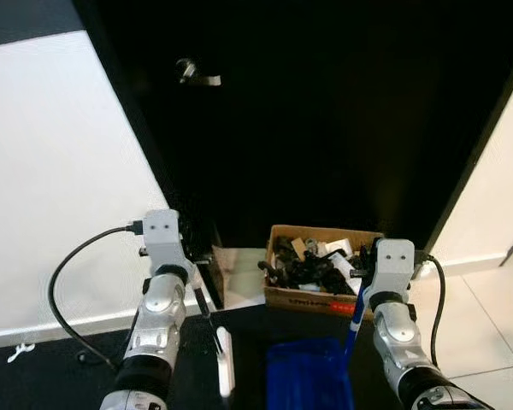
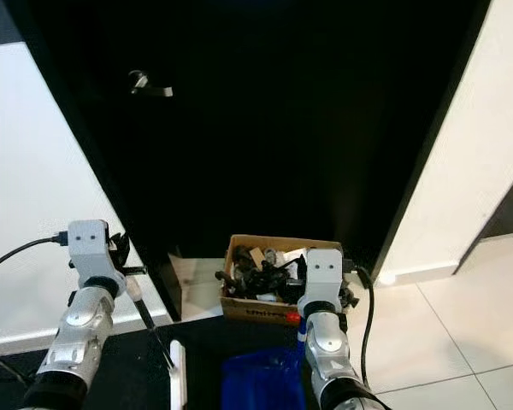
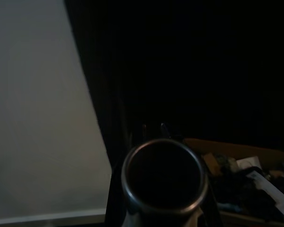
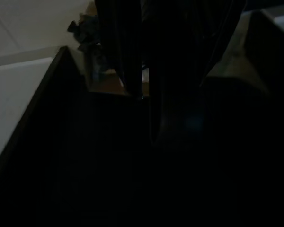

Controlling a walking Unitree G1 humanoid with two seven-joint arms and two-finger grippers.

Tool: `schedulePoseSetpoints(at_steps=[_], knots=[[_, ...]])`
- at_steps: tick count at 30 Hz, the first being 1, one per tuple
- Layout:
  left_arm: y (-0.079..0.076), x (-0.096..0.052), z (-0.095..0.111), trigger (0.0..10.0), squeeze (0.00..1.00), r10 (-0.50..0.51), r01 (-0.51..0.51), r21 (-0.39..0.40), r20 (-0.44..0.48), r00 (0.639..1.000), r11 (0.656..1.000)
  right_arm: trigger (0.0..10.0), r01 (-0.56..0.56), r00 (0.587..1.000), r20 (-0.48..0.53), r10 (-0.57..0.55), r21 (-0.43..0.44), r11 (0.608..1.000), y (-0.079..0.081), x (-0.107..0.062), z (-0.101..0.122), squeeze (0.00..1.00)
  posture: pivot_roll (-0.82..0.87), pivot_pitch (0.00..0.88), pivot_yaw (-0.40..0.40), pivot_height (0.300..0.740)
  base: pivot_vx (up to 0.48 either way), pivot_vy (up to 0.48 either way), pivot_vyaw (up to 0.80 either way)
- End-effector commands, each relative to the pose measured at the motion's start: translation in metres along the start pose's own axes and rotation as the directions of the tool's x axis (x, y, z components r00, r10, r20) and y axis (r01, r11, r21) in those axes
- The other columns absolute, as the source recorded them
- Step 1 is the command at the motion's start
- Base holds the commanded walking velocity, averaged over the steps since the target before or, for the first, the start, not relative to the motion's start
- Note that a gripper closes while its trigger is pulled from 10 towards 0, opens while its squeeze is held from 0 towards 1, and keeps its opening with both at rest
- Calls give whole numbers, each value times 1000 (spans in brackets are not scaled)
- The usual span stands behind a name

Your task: Sweep floor

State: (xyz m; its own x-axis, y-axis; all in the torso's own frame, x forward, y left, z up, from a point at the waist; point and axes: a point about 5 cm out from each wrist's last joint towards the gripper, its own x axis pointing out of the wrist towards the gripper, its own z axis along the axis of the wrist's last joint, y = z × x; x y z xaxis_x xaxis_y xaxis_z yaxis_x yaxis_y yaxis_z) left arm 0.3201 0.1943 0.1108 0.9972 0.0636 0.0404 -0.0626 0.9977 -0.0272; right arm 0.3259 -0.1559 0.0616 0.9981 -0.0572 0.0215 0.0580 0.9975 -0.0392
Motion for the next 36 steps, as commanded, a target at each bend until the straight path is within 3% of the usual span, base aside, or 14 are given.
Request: schedulePoseSetpoints(at_steps=[1,7,17,28,33,35,36], knots=[[16,-4,8,10000,0,31,-31,24,13,999,999,10000,-1,1000,14,1,19,1000,2,2,3,0,165,155,108,740,0,0,0],[22,-11,12,10000,0,57,-57,23,-2,998,998,10000,-21,1000,-14,21,-19,1000,4,3,1,0,167,163,95,740,0,0,0],[13,-8,14,10000,0,50,-50,-1,-6,999,999,10000,8,998,55,-8,-10,1000,-7,11,15,0,141,158,89,740,0,0,0],[10,-6,17,10000,0,47,-47,-14,-23,999,999,10000,9,998,57,-8,-23,1000,-9,12,16,0,134,152,82,740,0,0,0],[9,-8,16,10000,0,44,-45,-15,-29,999,999,10000,-11,991,-133,2,-69,998,-7,11,-3,0,137,155,81,740,0,0,0],[9,-8,16,10000,0,44,-44,-15,-30,999,999,10000,-17,986,-164,4,-77,997,-6,10,-7,0,137,156,81,740,0,0,0],[9,-10,15,10000,0,44,-44,-15,-35,998,999,10000,-28,973,-231,11,-72,997,-5,7,-15,0,136,157,81,740,0,0,0]])
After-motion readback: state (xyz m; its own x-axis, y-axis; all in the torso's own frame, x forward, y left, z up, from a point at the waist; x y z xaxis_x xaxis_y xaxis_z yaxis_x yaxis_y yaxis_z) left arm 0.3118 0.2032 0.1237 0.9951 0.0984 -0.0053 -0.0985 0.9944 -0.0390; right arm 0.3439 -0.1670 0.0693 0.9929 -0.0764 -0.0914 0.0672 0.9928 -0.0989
